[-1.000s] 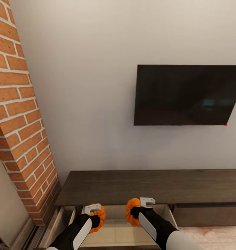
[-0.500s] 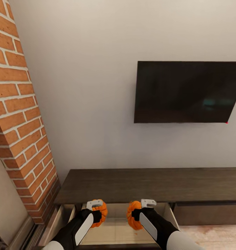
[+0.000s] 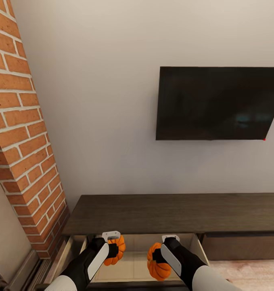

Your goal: Place each of the two pumpkins and all three candles from the living room inside a cabinet in the living room (use any cabinet), then make sure every cabinet is closed, and position the cauldron so it is next to a table in the living room.

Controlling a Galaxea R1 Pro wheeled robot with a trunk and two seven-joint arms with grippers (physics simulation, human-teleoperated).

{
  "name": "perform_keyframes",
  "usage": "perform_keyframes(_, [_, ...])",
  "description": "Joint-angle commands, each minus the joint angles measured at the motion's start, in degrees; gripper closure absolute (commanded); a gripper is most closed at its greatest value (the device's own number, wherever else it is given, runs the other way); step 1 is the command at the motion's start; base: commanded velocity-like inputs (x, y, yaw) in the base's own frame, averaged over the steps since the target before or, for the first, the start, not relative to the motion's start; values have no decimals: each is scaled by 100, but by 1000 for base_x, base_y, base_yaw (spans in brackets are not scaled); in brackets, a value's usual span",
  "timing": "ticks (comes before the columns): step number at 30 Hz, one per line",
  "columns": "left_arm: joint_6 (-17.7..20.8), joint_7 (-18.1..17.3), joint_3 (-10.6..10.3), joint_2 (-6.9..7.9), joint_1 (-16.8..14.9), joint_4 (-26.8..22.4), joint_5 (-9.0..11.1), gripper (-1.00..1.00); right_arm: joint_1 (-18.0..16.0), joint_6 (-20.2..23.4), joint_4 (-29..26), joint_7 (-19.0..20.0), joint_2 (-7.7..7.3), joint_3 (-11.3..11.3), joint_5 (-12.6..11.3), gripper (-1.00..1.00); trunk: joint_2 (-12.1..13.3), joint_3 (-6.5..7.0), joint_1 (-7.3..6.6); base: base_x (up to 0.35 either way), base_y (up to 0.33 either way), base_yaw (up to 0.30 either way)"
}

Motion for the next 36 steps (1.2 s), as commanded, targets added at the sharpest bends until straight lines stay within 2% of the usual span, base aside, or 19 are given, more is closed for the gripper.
perform_keyframes(1, [14,67,-25,4,-5,-10,48,100,-7,10,-17,-50,1,41,-54,100,-45,-25,22,0,0,0])
perform_keyframes(9, [21,59,-23,-19,-12,-11,44,100,-7,-40,-318,-57,-14,22,-49,100,-366,-168,198,0,0,0])
perform_keyframes(13, [22,64,-23,-36,-13,-16,32,100,-31,-58,-400,-10,-15,-124,-53,100,-527,-240,286,0,0,0])
perform_keyframes(19, [30,44,-31,-31,-41,-100,8,100,-257,-43,-421,-3,-15,-173,-42,100,-767,-348,418,0,0,0])
perform_keyframes(24, [34,40,-25,-28,-47,-107,26,100,-340,53,-413,-53,17,-161,22,100,-968,-438,528,0,0,0])
perform_keyframes(27, [37,33,-24,-20,-48,-108,33,100,-354,279,-414,-84,36,-121,59,100,-1088,-491,593,0,0,0])
perform_keyframes(30, [60,32,-23,-26,-48,-110,36,100,-358,437,-402,-98,38,-115,199,100,-1208,-545,659,0,0,0])
perform_keyframes(36, [214,34,-14,-31,-139,-127,57,100,-359,468,-407,-122,38,-119,251,100,-1449,-653,791,0,0,0])
